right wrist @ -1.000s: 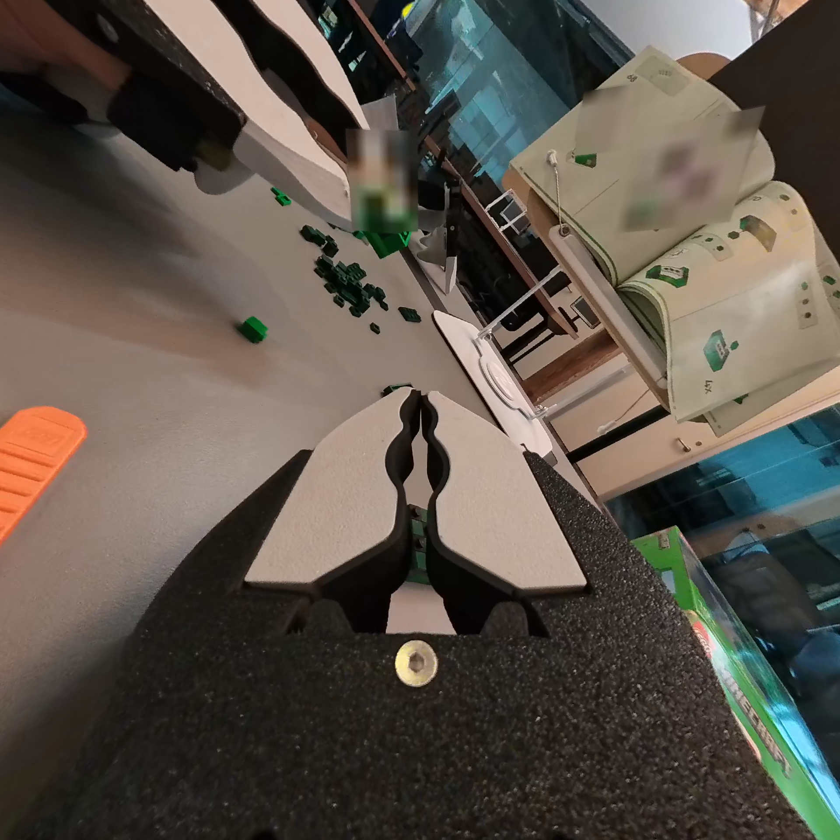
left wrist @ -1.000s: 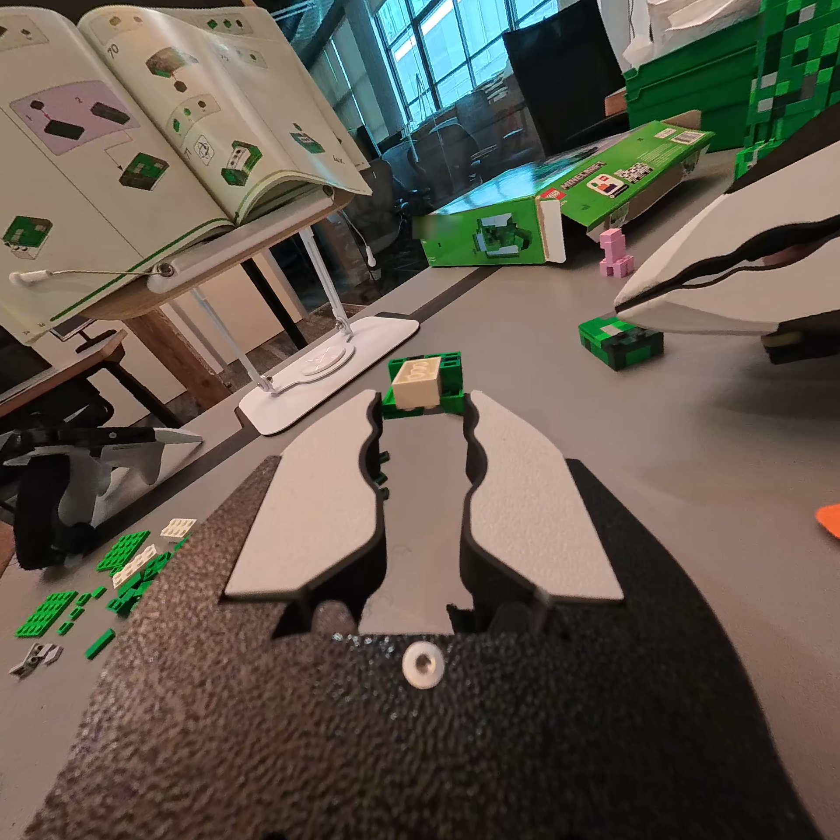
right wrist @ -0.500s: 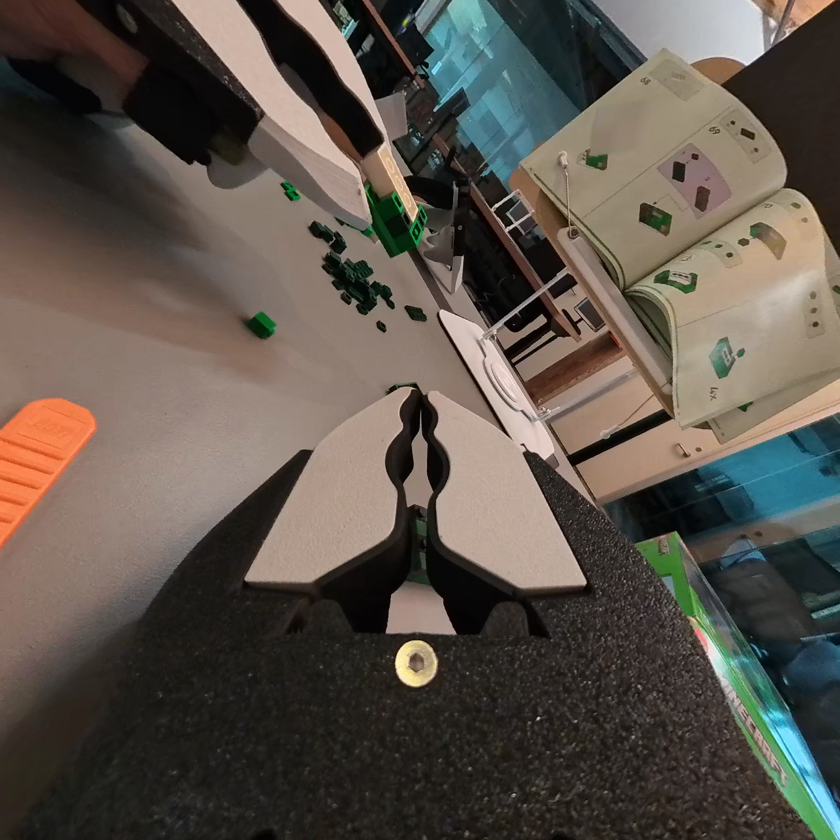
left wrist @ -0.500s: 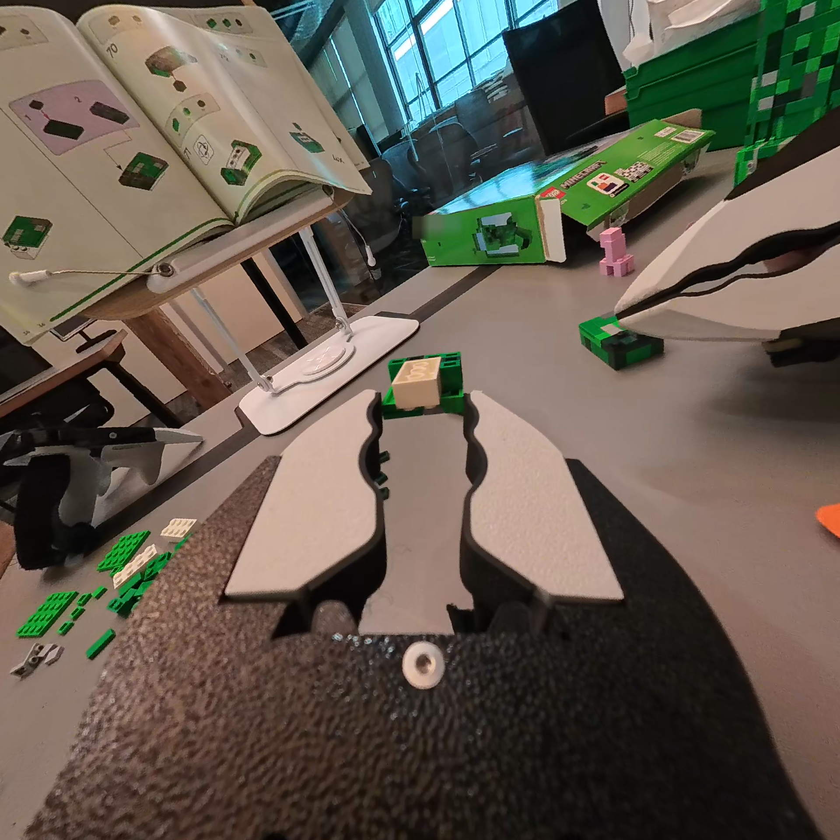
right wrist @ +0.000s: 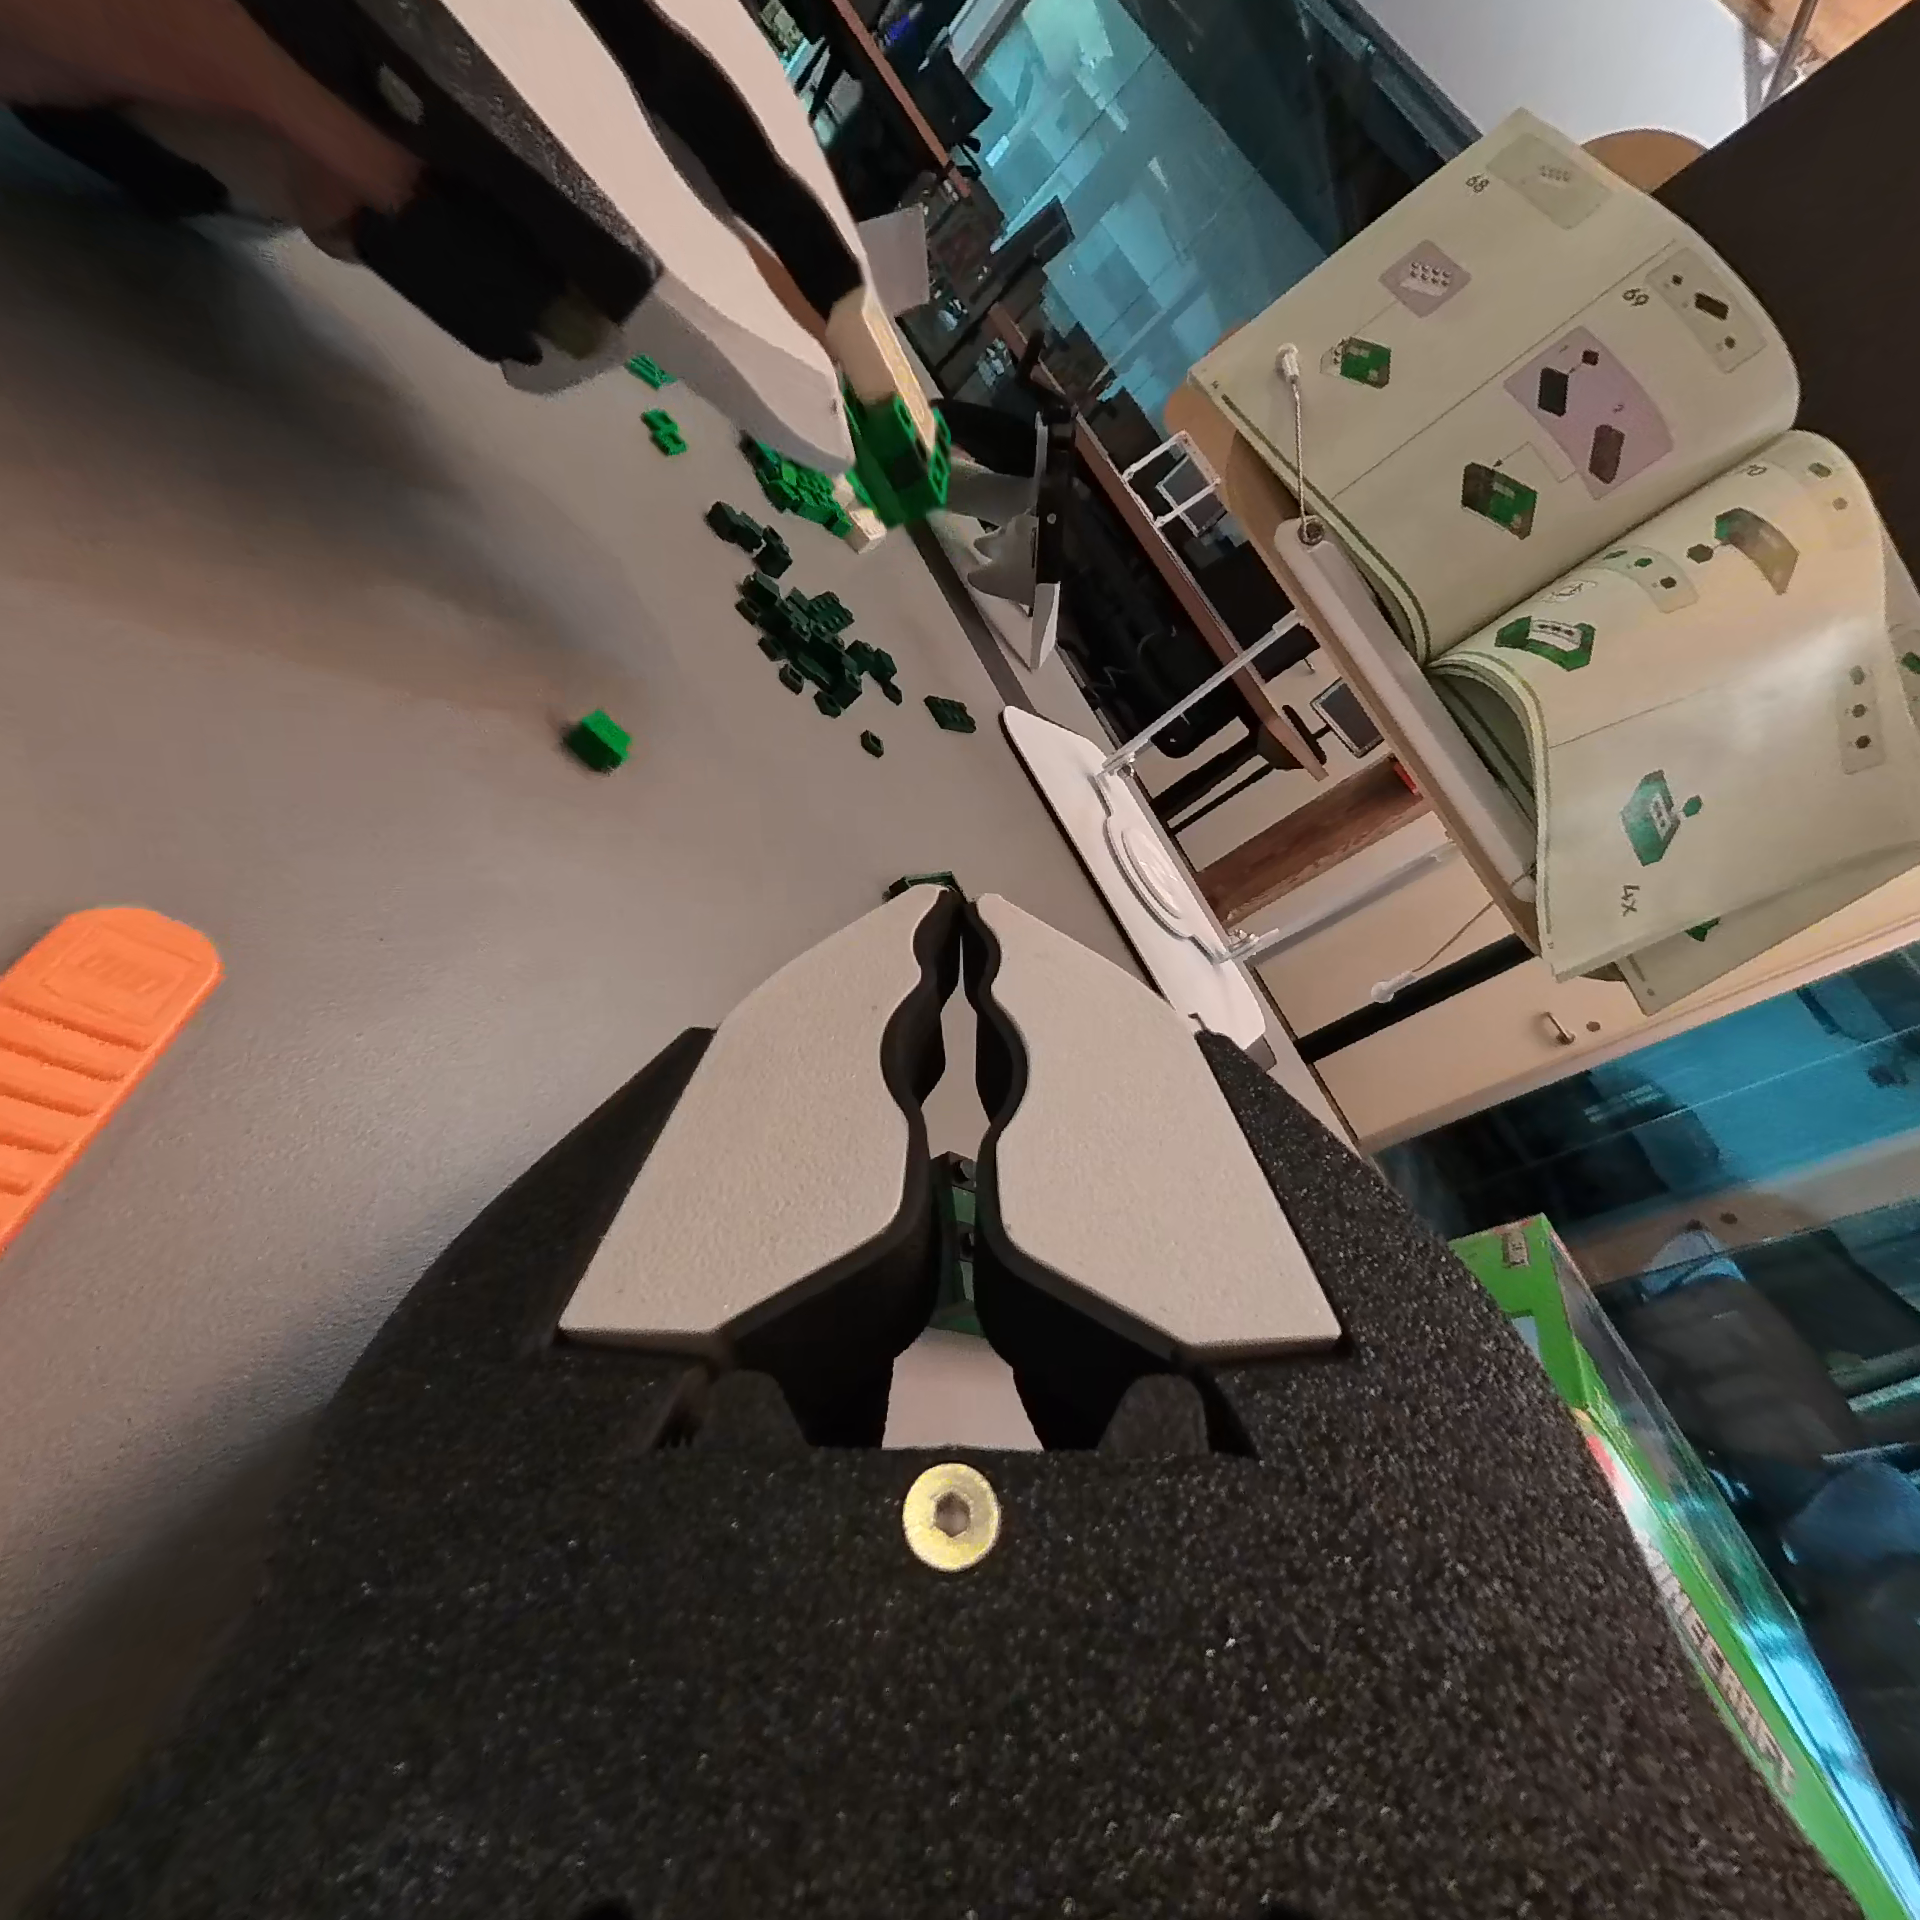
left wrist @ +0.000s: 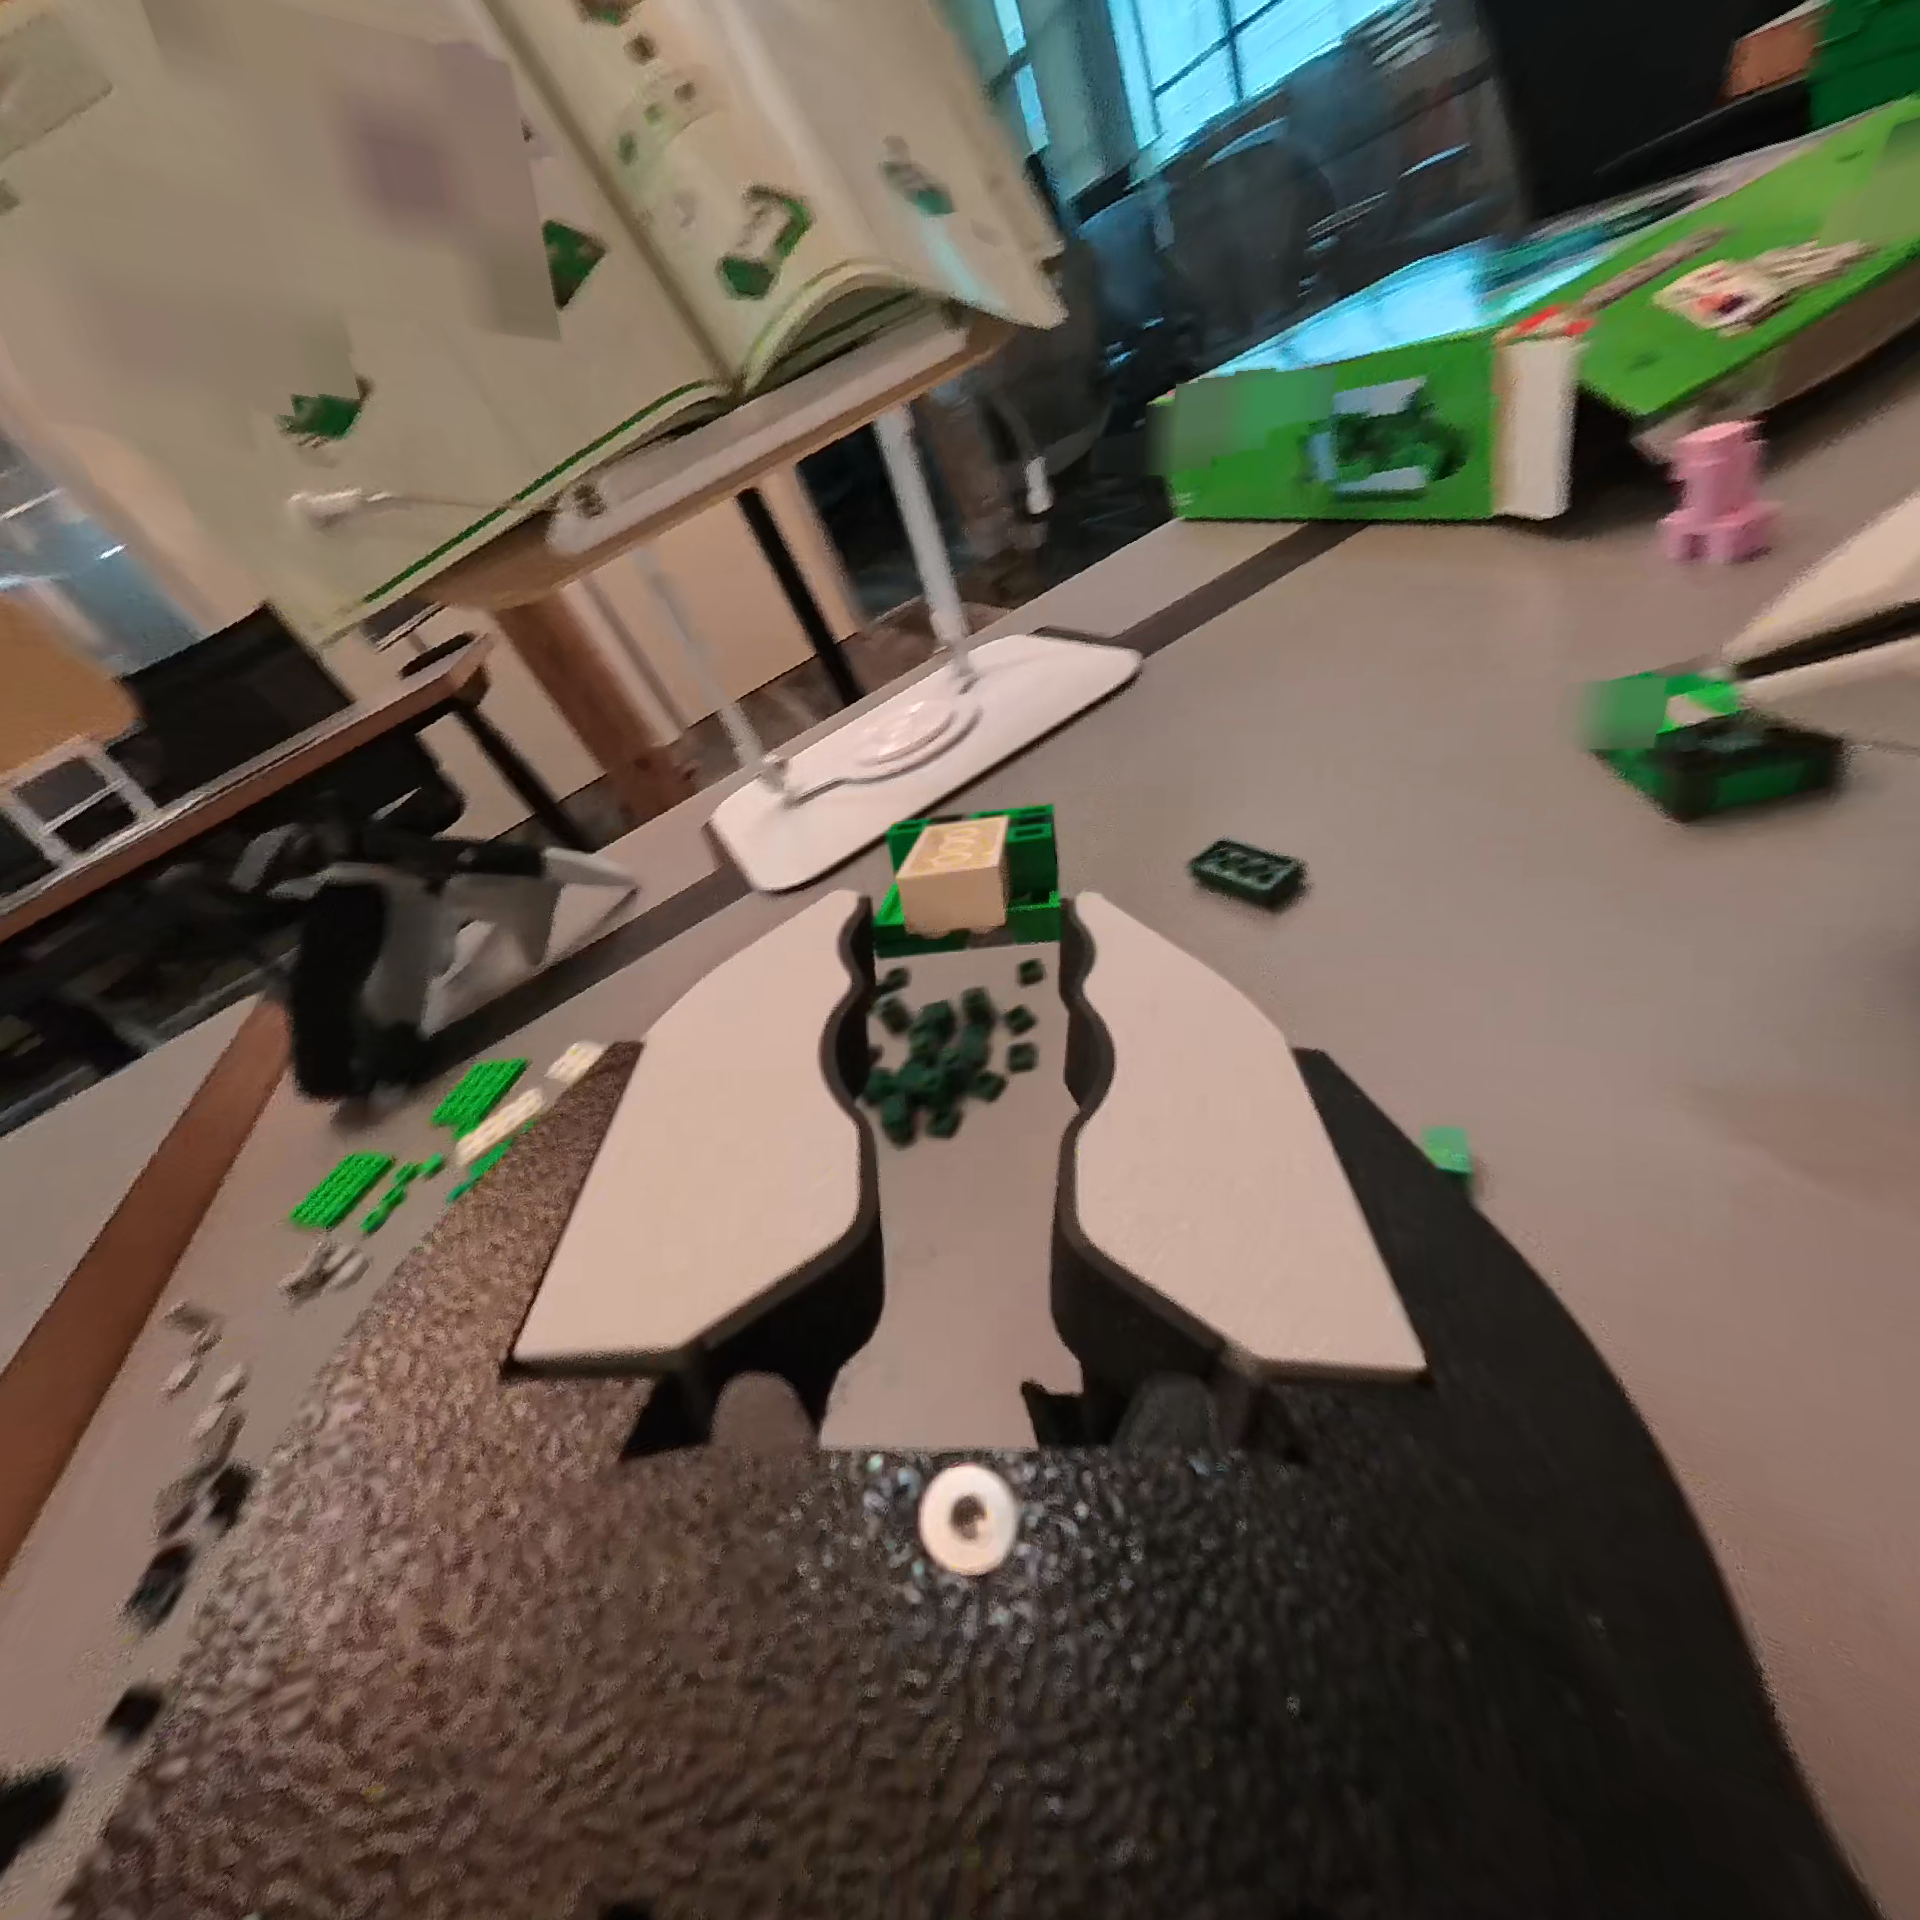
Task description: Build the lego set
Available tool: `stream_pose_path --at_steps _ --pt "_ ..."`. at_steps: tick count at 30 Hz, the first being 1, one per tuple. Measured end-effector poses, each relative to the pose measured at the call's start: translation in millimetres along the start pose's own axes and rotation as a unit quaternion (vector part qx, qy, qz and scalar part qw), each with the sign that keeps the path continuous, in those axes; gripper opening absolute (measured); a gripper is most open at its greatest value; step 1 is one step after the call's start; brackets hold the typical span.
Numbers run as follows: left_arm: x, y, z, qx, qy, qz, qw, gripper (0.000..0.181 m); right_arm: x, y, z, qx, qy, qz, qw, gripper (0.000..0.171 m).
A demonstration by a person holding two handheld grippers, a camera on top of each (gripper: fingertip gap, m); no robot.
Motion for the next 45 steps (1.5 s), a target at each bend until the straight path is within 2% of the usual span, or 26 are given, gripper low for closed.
stream_pose_path --at_steps 4,7,10,15,19,22,25,28,36,40,45 --pt "-10 -6 -18 -0.058 0.06 -0.018 0.996 0.034 0 0 0 0.0 0.0 0.002 1.0 0.0" --pt "-15 -11 -27 -0.1 0.071 -0.026 0.992 0.034 -1 1 -1 0.0 0.008 0.007 1.0 0.0" --pt "-19 -14 -30 -0.1 0.07 -0.035 0.992 0.034 -2 3 -4 0.0 0.028 0.01 1.0 0.001" --pt "-32 -19 -44 -0.074 0.111 -0.07 0.989 0.034 6 13 -3 0.055 0.099 -0.014 0.993 0.005" --pt "-57 -28 -69 -0.082 0.206 -0.064 0.973 0.034 29 27 0 0.077 0.188 -0.041 0.978 0.005" --pt "-70 -38 -81 -0.105 0.253 -0.06 0.96 0.034 50 33 -7 0.051 0.237 -0.051 0.969 0.006" --pt "-71 -41 -84 -0.116 0.249 -0.051 0.96 0.034 65 35 -16 0.028 0.298 -0.074 0.951 0.01" --pt "-69 -39 -83 -0.111 0.243 -0.043 0.963 0.034 64 38 -22 0.048 0.371 -0.039 0.927 0.015" --pt "-72 -36 -84 -0.117 0.285 -0.066 0.949 0.034 67 34 -26 0.058 0.393 -0.071 0.915 0.015" --pt "-81 -41 -91 -0.139 0.31 -0.059 0.939 0.034 97 45 -23 0.052 0.378 -0.078 0.921 0.014" --pt "-100 -45 -106 -0.089 0.364 -0.072 0.924 0.034 164 61 -28 0.025 0.379 -0.075 0.922 0.022"
Point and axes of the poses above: each gripper's, where its closed fingertips meet, x out along the fingers, y out of its top, z = x × y across the jaws, the point moved 8 cm from there along -x, back along the fingers, and after that the axes turned 15 degrees about -y, right-handed, at the moved point
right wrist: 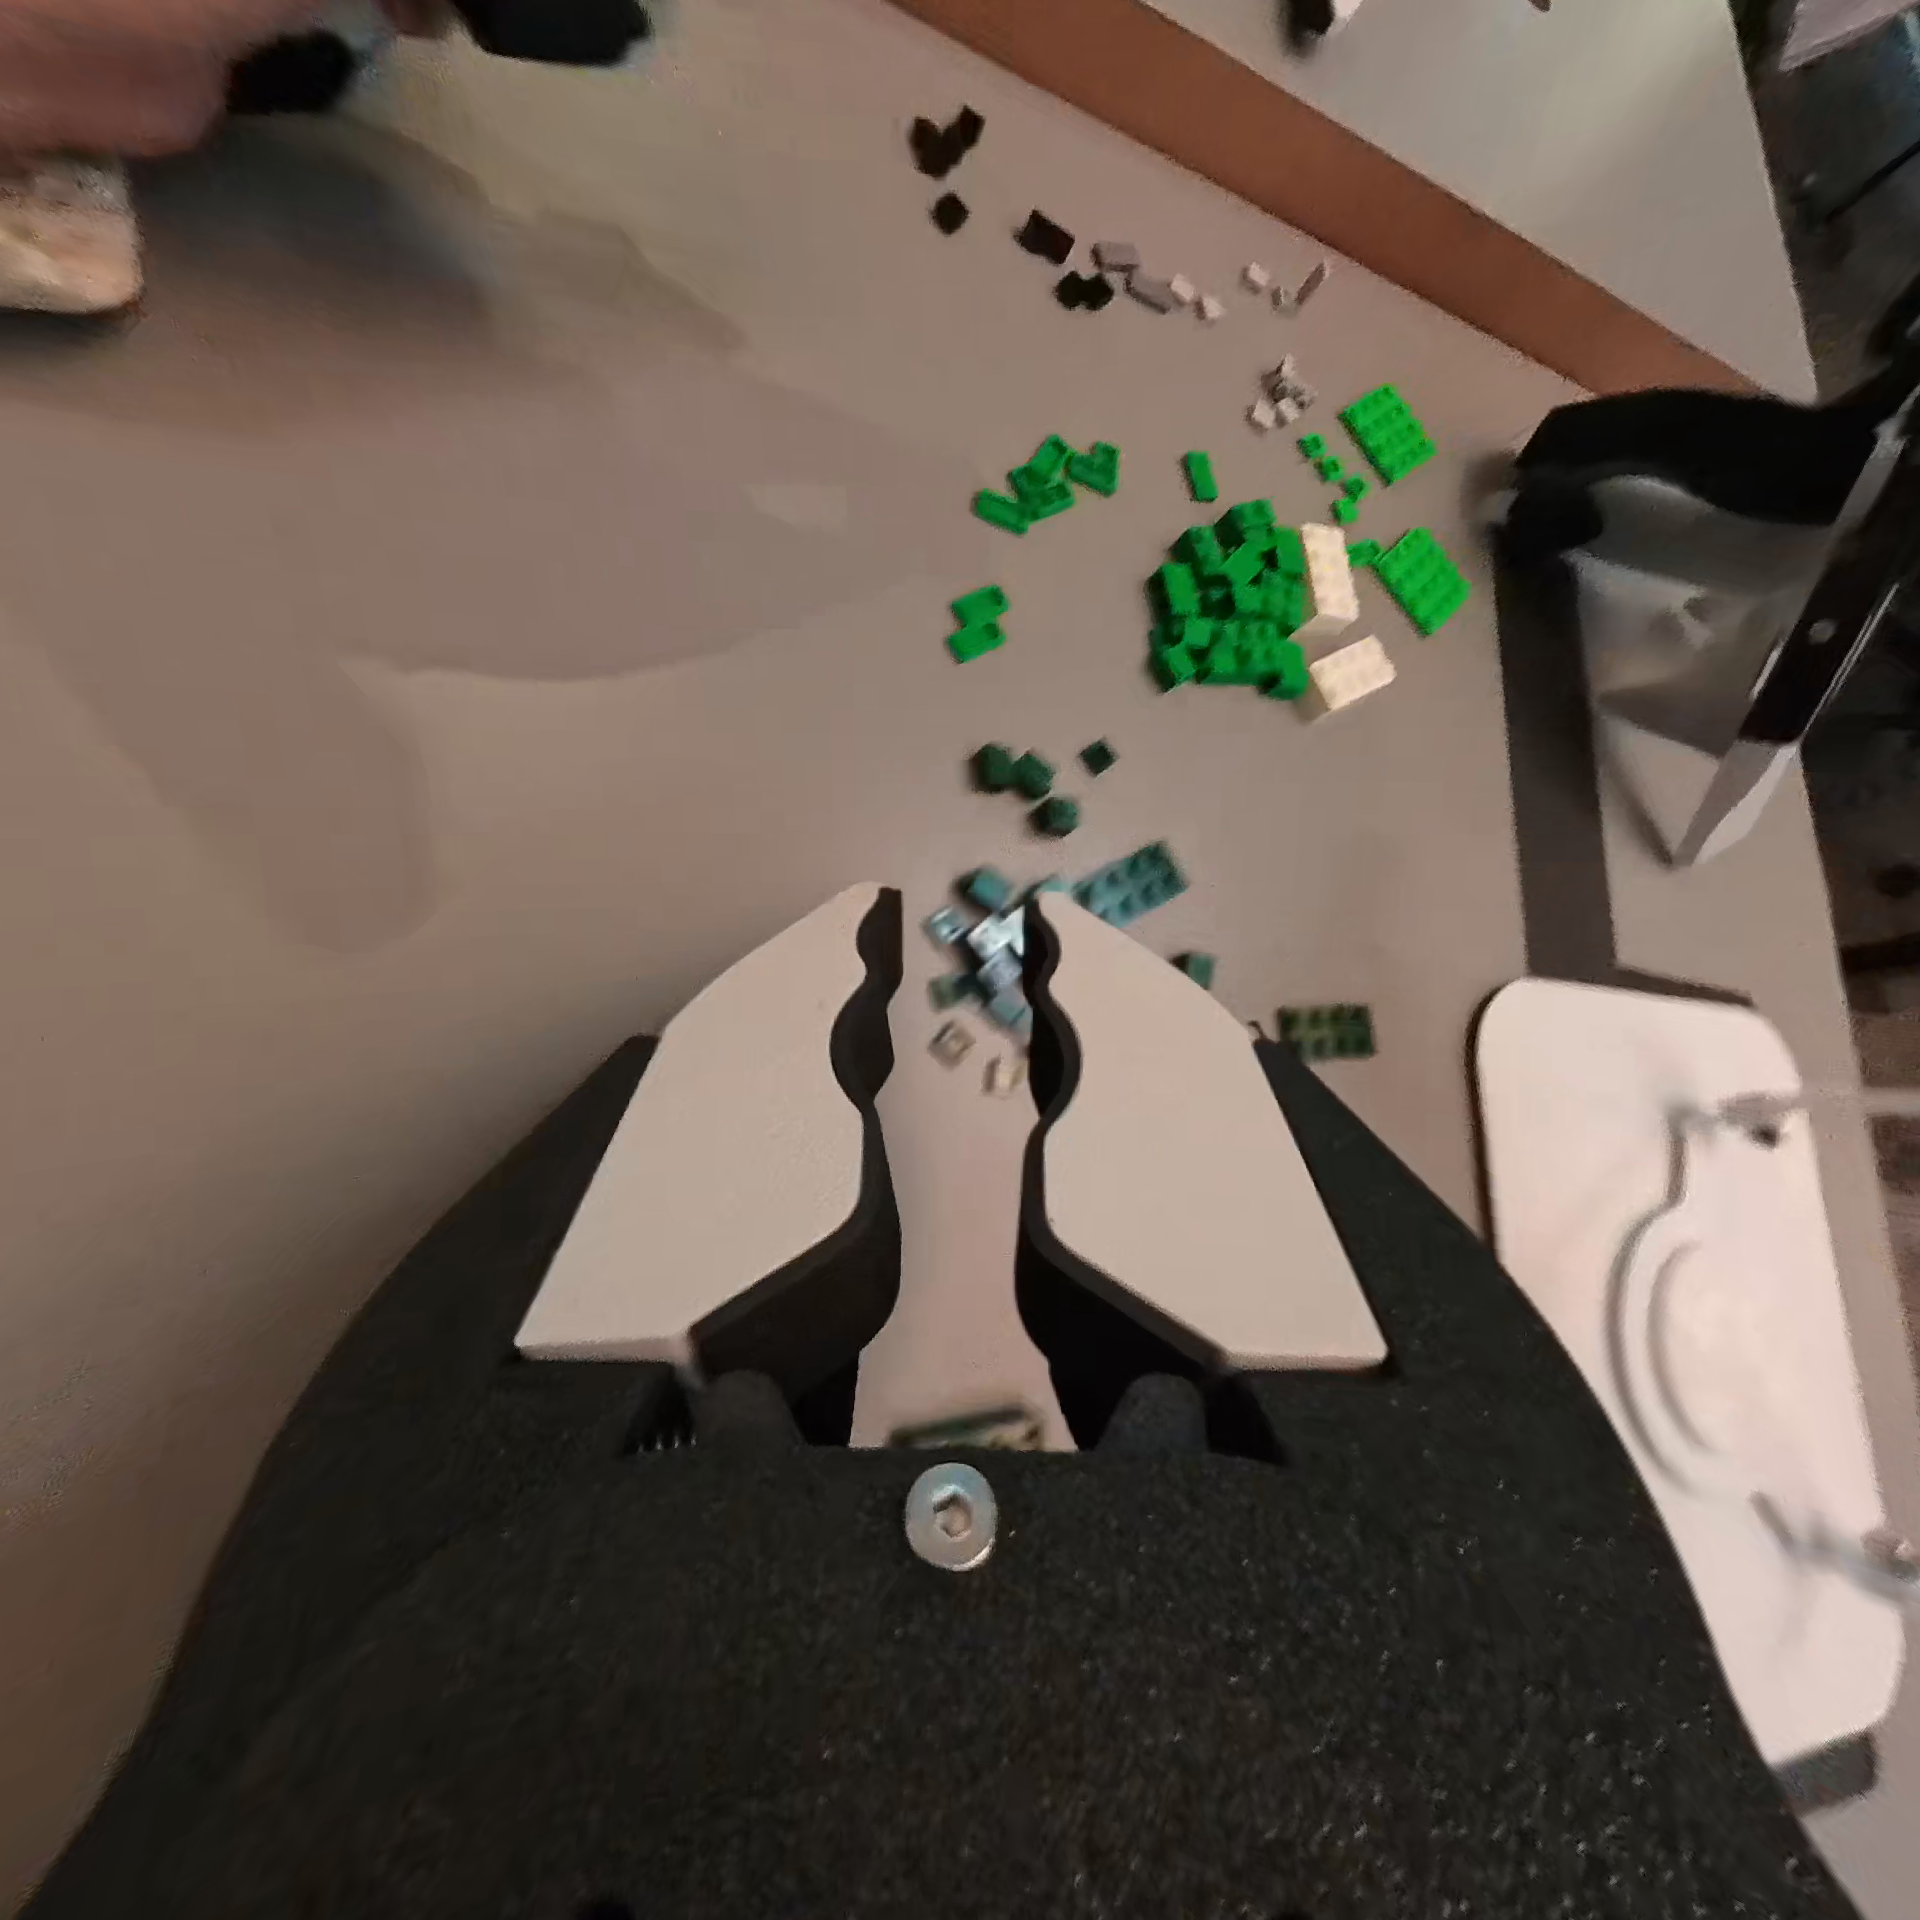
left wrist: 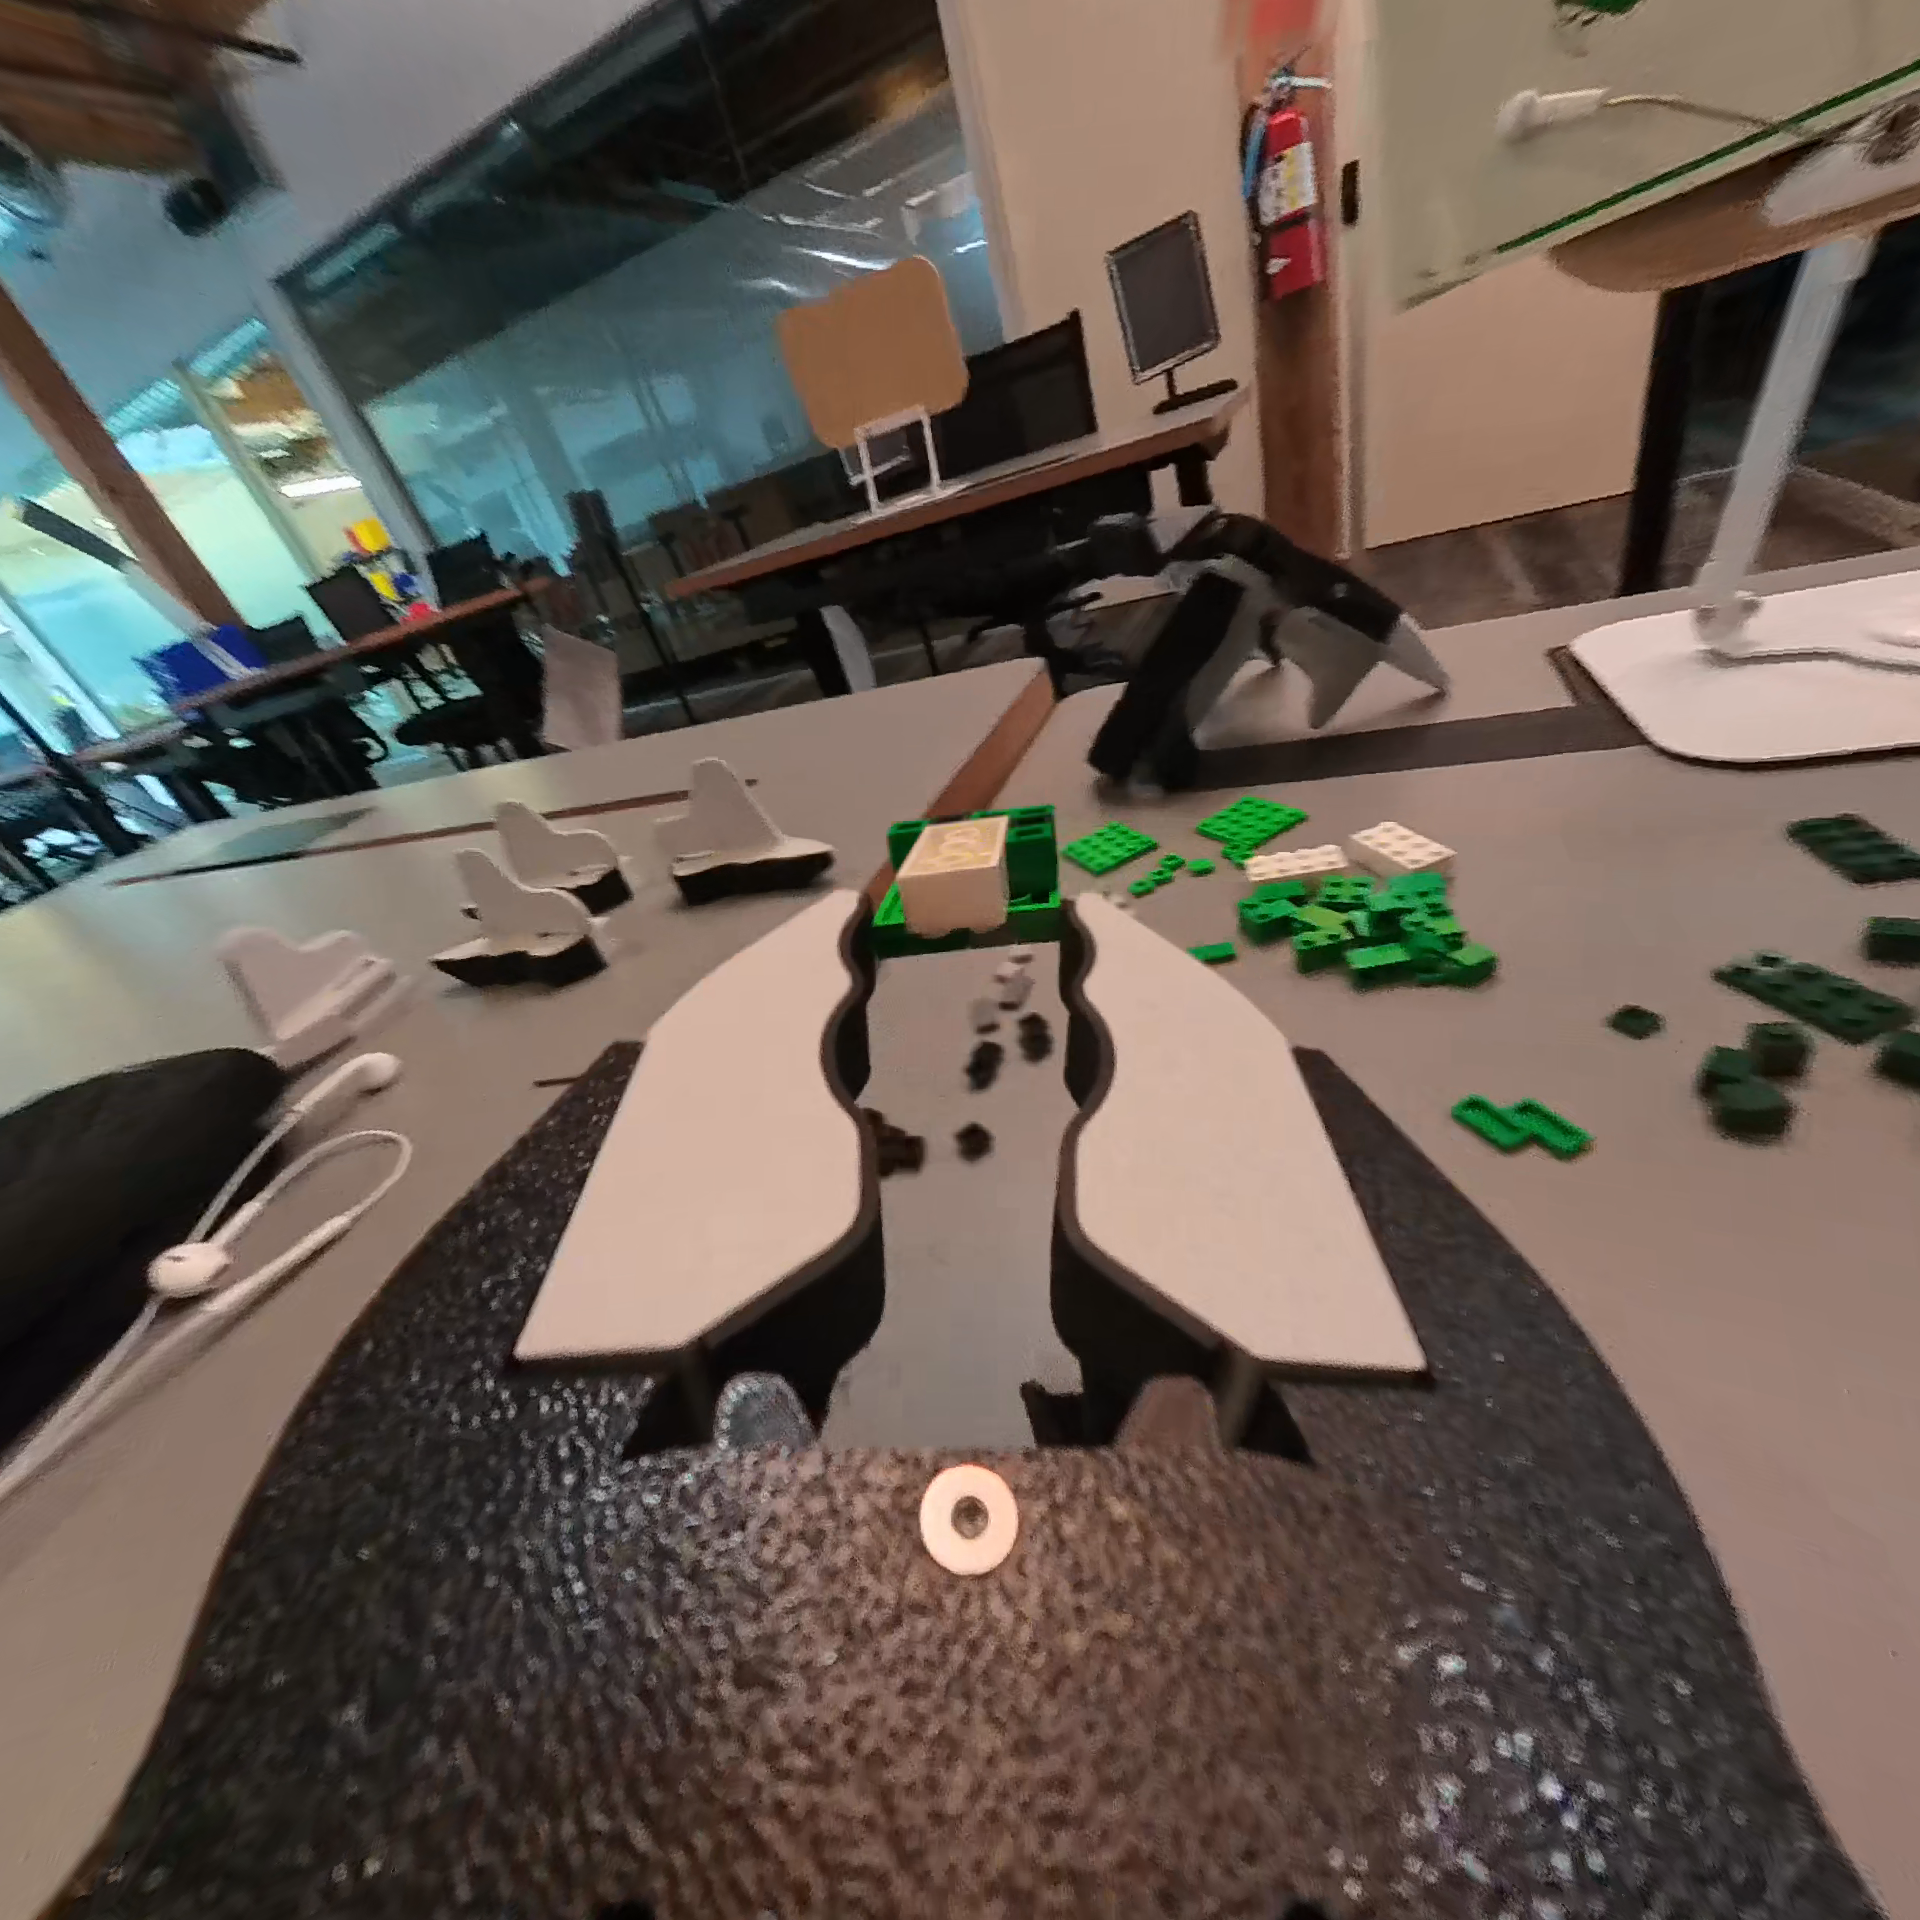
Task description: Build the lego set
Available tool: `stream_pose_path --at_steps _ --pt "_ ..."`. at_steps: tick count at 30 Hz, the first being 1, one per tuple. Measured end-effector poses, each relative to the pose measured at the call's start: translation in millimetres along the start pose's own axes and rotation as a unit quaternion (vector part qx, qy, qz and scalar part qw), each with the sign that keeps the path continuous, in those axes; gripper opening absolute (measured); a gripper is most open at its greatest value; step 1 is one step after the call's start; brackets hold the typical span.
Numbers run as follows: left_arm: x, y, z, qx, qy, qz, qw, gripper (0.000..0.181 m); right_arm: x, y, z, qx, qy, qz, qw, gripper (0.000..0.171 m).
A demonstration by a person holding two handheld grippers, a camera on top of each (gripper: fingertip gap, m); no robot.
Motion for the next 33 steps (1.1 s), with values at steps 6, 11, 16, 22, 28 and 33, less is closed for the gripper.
stream_pose_path --at_steps 6,11,16,22,28,33 --pt "5 -8 -15 0.017 0.01 0.002 1.0 0.034 61 26 39 -0.003 0.01 -0.004 1.0 0.019" --pt "9 -8 -16 0.04 0.001 0.008 0.999 0.034 106 15 58 -0.029 -0.004 -0.065 0.997 0.015" --pt "12 -13 -22 0.024 0.004 -0.002 1.0 0.034 133 7 64 0.006 0.017 -0.086 0.996 0.01" --pt "13 -14 -29 -0.013 -0.002 0.007 1.0 0.034 149 6 66 0.053 0.056 -0.063 0.995 0.016" --pt "14 -15 -31 -0.017 -0.007 0.0 1.0 0.034 160 7 72 0.094 0.061 -0.046 0.993 0.022" --pt "15 -15 -30 -0.023 -0.016 0.001 1.0 0.034 160 7 72 0.078 0.075 -0.042 0.993 0.019"
Point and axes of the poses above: each gripper's, where its closed fingertips meet, x out along the fingers, y out of its top, z = x × y across the jaws, the point moved 8 cm from there along -x, back along the fingers, and after that the axes turned 15 degrees about -y, right-handed, at the moved point
